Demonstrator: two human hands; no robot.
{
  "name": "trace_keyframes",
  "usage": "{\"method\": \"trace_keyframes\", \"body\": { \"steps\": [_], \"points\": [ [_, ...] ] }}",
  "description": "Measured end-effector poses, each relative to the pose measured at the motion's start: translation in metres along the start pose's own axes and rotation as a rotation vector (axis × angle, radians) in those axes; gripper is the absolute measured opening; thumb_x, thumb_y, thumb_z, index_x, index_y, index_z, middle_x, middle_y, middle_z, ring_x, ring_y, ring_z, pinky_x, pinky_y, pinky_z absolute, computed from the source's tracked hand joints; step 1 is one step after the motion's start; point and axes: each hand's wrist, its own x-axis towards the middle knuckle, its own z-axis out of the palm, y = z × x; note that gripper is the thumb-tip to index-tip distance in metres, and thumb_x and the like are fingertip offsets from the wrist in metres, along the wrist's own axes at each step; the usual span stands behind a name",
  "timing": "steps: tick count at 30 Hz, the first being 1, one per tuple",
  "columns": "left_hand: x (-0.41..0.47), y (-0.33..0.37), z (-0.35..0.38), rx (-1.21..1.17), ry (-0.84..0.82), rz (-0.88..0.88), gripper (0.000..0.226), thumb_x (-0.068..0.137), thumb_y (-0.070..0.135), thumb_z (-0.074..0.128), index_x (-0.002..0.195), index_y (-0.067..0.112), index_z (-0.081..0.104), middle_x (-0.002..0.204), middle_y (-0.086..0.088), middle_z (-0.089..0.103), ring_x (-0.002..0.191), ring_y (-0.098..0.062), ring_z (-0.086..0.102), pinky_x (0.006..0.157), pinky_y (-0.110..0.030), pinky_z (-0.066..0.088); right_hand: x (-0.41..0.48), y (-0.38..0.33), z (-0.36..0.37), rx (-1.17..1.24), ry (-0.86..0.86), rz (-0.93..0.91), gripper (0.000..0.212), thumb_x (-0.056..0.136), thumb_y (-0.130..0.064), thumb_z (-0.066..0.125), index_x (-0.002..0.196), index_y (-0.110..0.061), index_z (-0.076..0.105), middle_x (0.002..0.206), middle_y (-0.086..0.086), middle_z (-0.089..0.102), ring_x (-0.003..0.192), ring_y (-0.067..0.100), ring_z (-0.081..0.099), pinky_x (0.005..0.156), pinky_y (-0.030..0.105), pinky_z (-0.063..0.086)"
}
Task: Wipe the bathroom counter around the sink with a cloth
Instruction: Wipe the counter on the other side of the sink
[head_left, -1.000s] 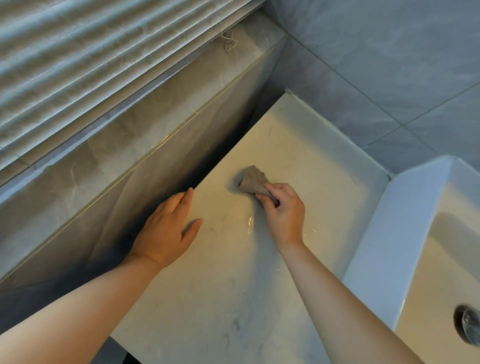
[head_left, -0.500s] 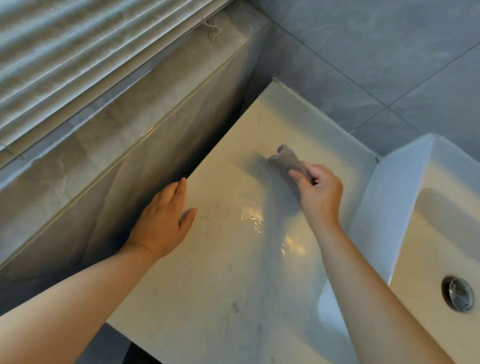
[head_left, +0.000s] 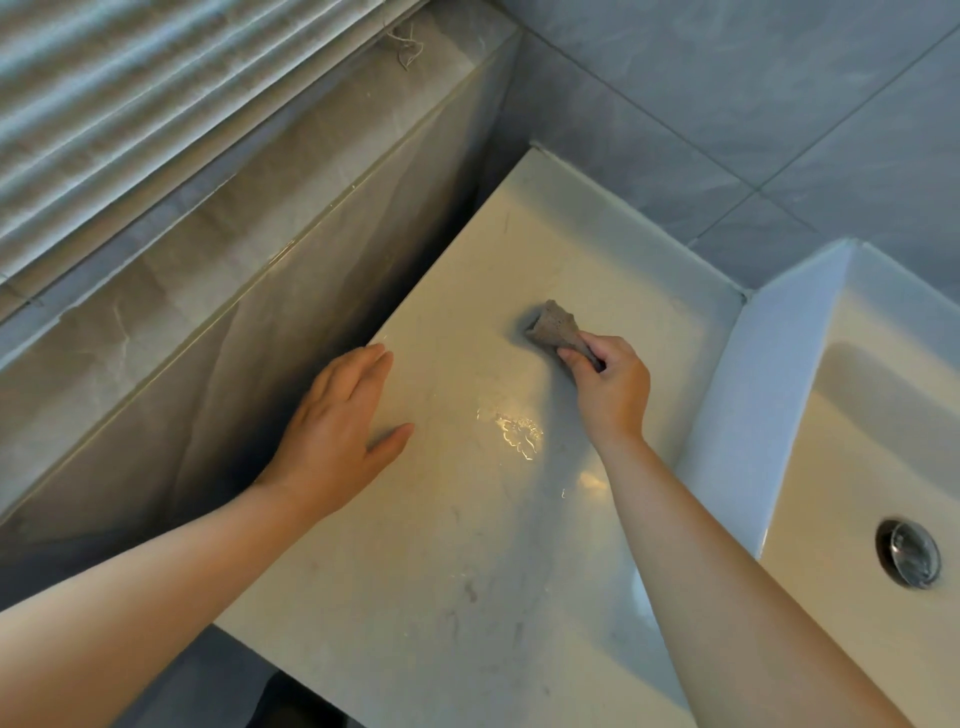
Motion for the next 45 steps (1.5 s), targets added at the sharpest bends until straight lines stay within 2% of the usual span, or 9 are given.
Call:
{"method": "trace_keyframes", "body": {
  "steps": [11,15,19,23,27,31,35,41,45],
  "points": [
    [-0.013,-0.004,0.019,0.137,-0.090,0.127,0.071,0.089,0.055,0.036,0.141,0.006,0.042,0.148,-0.009,0.039,0.138,-0.026,0.031,0.112,-0.044,0.030,-0.080,-0.010,0.005,0.038,-0.098,0.020,0.018,0.079,-0.015,0.072,0.097,-0.019,0.074,0.085,-0.007,0.063,0.076,0.004,0.058,0.069,0.011,0.041],
    [-0.013,-0.003,0.020,0.155,-0.080,0.129,0.072,0.088,0.056,0.037,0.139,0.006,0.044,0.146,-0.010,0.041,0.137,-0.027,0.033,0.111,-0.044,0.030,-0.082,-0.019,-0.014,0.113,-0.209,0.076,0.007,0.075,-0.025,0.070,0.081,-0.025,0.073,0.076,0.003,0.066,0.073,0.015,0.059,0.068,0.029,0.045],
    [-0.013,-0.001,0.021,0.160,-0.063,0.126,0.073,0.087,0.056,0.037,0.138,0.005,0.046,0.145,-0.010,0.043,0.136,-0.027,0.034,0.112,-0.041,0.027,-0.050,-0.025,-0.052,0.047,-0.013,-0.007,0.010,0.074,-0.027,0.066,0.080,-0.019,0.071,0.075,0.009,0.062,0.070,0.017,0.055,0.065,0.026,0.041],
    [-0.012,-0.002,0.022,0.179,-0.064,0.139,0.074,0.087,0.057,0.037,0.138,0.005,0.046,0.145,-0.010,0.043,0.136,-0.028,0.034,0.112,-0.043,0.029,-0.011,-0.005,-0.071,-0.087,0.105,0.055,0.009,0.081,-0.018,0.065,0.075,-0.012,0.065,0.071,0.004,0.053,0.066,0.016,0.046,0.054,0.015,0.031],
    [-0.012,-0.003,0.023,0.191,-0.056,0.142,0.074,0.086,0.057,0.038,0.138,0.005,0.046,0.145,-0.010,0.043,0.136,-0.028,0.034,0.111,-0.044,0.030,-0.004,0.025,-0.058,-0.172,0.065,0.127,0.010,0.082,-0.015,0.064,0.075,-0.008,0.065,0.069,0.000,0.048,0.066,0.016,0.043,0.051,0.018,0.028],
    [-0.013,-0.004,0.024,0.206,-0.050,0.131,0.075,0.086,0.058,0.037,0.139,0.006,0.044,0.146,-0.010,0.041,0.137,-0.027,0.033,0.112,-0.042,0.029,-0.021,0.029,-0.040,-0.129,0.129,0.137,0.023,0.083,-0.011,0.067,0.105,-0.011,0.071,0.093,0.003,0.060,0.084,0.013,0.053,0.070,0.013,0.033],
    [-0.013,-0.003,0.026,0.213,-0.054,0.130,0.076,0.086,0.058,0.037,0.141,0.006,0.042,0.147,-0.010,0.039,0.138,-0.028,0.031,0.113,-0.043,0.026,-0.047,0.026,-0.033,-0.088,0.122,0.126,0.024,0.083,-0.011,0.067,0.107,-0.011,0.070,0.093,-0.002,0.059,0.085,0.014,0.056,0.071,0.010,0.036],
    [-0.014,-0.002,0.025,0.235,-0.049,0.155,0.078,0.085,0.059,0.038,0.139,0.003,0.042,0.145,-0.013,0.040,0.137,-0.030,0.031,0.113,-0.042,0.023,-0.103,0.021,-0.019,-0.116,0.115,0.083,0.026,0.082,-0.015,0.068,0.107,-0.013,0.070,0.097,-0.001,0.064,0.087,0.018,0.061,0.078,0.031,0.049],
    [-0.014,-0.002,0.024,0.253,-0.076,0.154,0.080,0.084,0.061,0.036,0.140,0.003,0.041,0.146,-0.013,0.039,0.137,-0.030,0.030,0.114,-0.040,0.019,-0.120,0.013,-0.022,-0.066,0.034,0.134,0.018,0.082,-0.017,0.069,0.100,-0.016,0.072,0.088,-0.005,0.062,0.080,0.014,0.060,0.071,0.017,0.045]
  ]
}}
